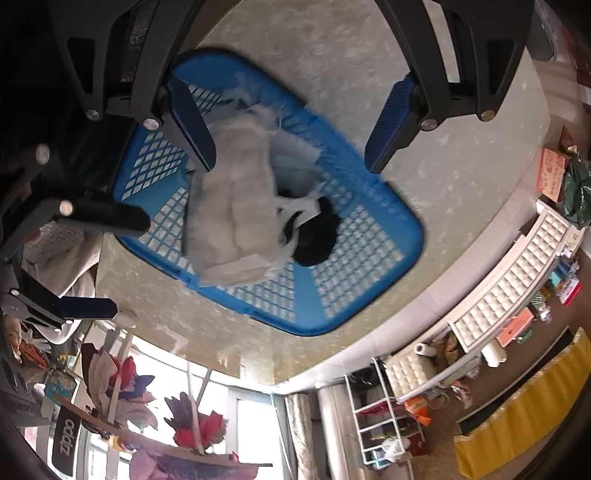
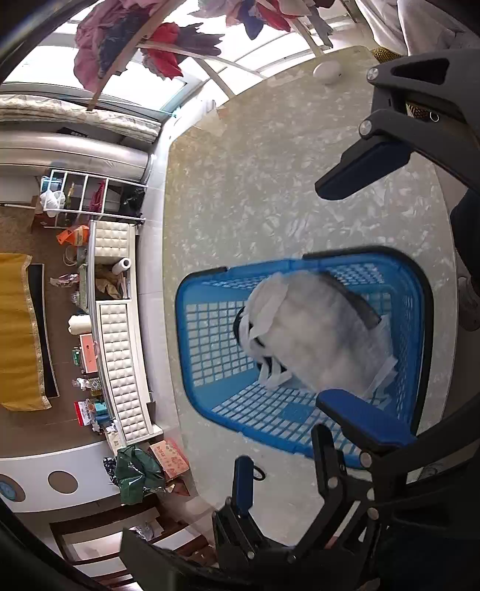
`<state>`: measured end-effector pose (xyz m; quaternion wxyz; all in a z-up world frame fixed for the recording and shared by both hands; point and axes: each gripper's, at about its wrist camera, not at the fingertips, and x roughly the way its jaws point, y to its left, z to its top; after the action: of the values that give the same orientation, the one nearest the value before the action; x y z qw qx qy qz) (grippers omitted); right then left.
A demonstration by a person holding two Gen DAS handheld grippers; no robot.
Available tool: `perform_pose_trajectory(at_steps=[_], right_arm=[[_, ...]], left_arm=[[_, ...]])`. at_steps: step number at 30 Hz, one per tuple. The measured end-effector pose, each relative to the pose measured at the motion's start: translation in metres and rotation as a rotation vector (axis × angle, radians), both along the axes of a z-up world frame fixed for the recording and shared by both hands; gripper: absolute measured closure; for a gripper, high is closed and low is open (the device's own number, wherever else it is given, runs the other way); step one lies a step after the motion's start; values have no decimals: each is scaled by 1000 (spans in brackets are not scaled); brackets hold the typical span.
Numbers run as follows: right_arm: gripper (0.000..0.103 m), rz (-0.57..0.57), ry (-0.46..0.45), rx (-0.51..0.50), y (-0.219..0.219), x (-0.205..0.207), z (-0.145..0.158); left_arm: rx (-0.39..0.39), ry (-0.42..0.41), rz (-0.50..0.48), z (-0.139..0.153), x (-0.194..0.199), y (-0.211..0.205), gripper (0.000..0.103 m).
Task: Organize soft objects
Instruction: 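Lower the white waffle towel into the basket and open the left tool, then move the right tool over the black rubber ring on the floor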
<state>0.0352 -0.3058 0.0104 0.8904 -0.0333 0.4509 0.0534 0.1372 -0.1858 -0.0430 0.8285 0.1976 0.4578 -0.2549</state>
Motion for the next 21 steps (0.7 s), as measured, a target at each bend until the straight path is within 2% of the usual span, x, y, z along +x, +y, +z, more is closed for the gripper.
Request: perform_pose_trajectory(at_steps=[7, 11, 21], right_arm=[[0, 29, -4, -25, 34, 6, 7], [0, 70, 4, -30, 62, 16, 7], [0, 193, 60, -35, 144, 55, -18]], left_arm=[[-39, -67, 56, 16, -10, 53, 16], [-62, -95, 97, 23, -15, 87, 0], [-65, -109, 244, 13, -18, 178, 0]])
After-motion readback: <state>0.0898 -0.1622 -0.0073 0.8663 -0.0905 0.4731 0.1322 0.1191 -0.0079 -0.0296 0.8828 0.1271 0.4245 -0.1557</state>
